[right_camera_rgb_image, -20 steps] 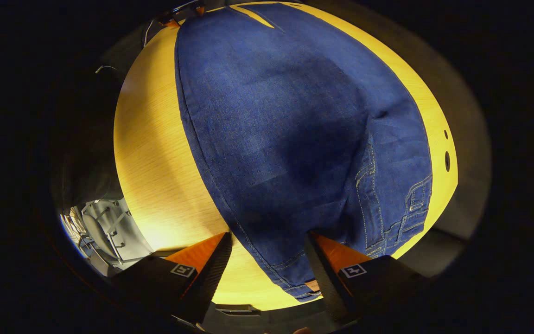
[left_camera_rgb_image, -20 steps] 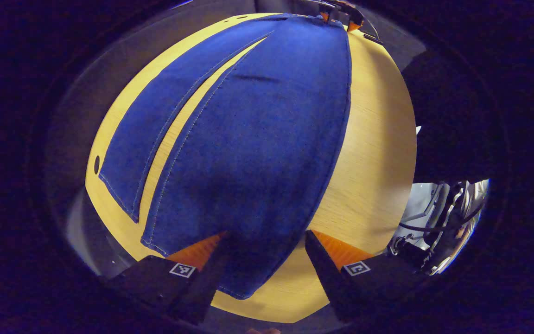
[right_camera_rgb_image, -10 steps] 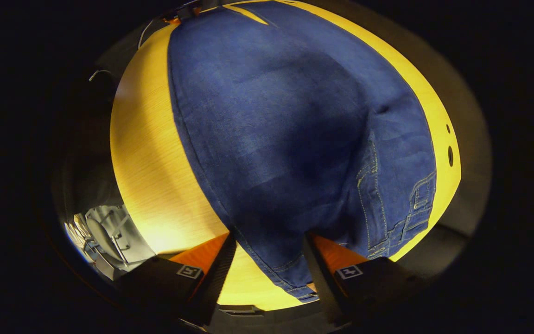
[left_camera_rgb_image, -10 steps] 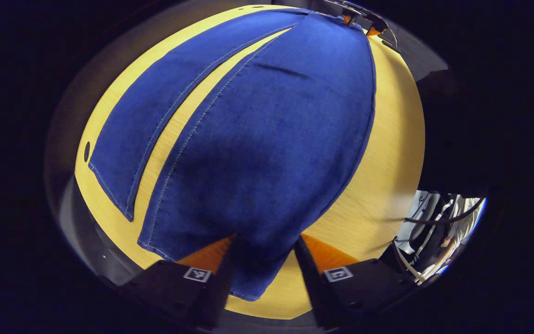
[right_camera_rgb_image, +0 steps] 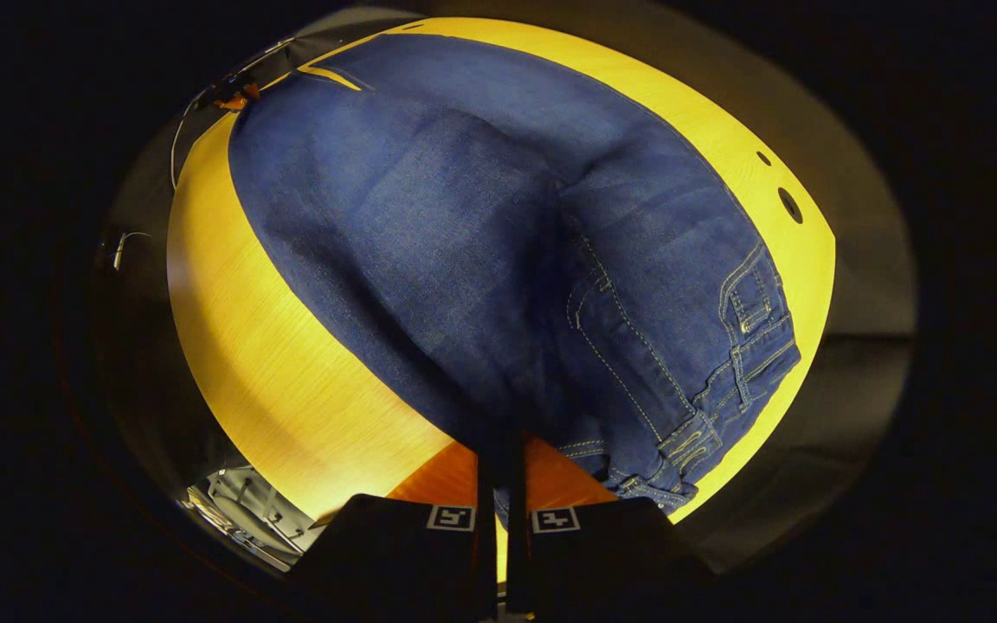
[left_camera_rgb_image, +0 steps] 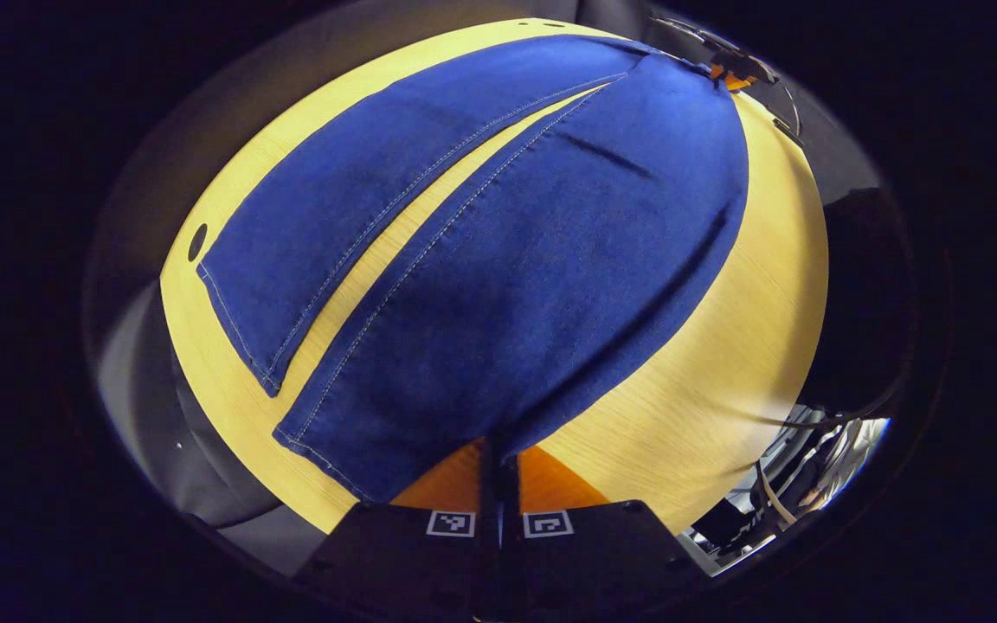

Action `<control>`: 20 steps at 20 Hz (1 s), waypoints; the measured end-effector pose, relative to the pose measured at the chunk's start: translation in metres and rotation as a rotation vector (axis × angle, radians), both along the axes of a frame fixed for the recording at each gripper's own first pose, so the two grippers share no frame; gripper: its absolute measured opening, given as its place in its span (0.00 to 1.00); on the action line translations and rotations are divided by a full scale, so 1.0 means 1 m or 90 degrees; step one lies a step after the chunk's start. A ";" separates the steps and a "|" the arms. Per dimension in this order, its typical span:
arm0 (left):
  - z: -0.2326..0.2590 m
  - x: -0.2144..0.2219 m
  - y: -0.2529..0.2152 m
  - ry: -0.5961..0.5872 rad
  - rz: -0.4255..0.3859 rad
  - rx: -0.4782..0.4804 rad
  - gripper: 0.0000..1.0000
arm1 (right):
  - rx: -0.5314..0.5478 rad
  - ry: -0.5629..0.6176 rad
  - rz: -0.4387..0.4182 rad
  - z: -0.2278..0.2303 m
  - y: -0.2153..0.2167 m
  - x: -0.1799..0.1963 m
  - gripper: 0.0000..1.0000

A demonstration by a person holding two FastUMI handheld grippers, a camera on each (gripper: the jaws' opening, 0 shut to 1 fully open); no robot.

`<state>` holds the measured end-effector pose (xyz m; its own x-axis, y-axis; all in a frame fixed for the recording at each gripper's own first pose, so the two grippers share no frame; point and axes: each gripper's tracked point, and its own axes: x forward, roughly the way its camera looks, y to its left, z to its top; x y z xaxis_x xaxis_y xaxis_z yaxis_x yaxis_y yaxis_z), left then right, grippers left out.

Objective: Grasp the waist and the cuffs of the jeans and fold them to make the two legs overlap; first hold the waist and fold one-third of the jeans toward the cuffs, then hold the cuffs and fold the remaining one-third in the same direction to finish folding.

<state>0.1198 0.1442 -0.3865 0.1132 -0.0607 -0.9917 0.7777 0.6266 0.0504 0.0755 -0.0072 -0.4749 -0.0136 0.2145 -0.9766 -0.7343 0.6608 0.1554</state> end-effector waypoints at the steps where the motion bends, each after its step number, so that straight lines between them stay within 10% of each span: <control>1: 0.003 0.001 0.000 -0.004 0.003 0.000 0.06 | 0.007 -0.006 -0.006 0.005 0.000 0.000 0.09; 11: 0.089 0.057 -0.003 -0.090 0.140 -0.115 0.06 | 0.114 -0.101 -0.147 0.088 -0.003 0.074 0.08; 20: 0.087 0.207 -0.013 -0.197 0.456 -0.164 0.06 | 0.114 -0.176 -0.349 0.067 0.003 0.207 0.08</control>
<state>0.3265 0.1312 -0.2991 0.4776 -0.0918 -0.8738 0.1598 0.9870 -0.0163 0.2829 -0.0040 -0.4081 0.3918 0.2784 -0.8769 -0.3259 0.9333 0.1507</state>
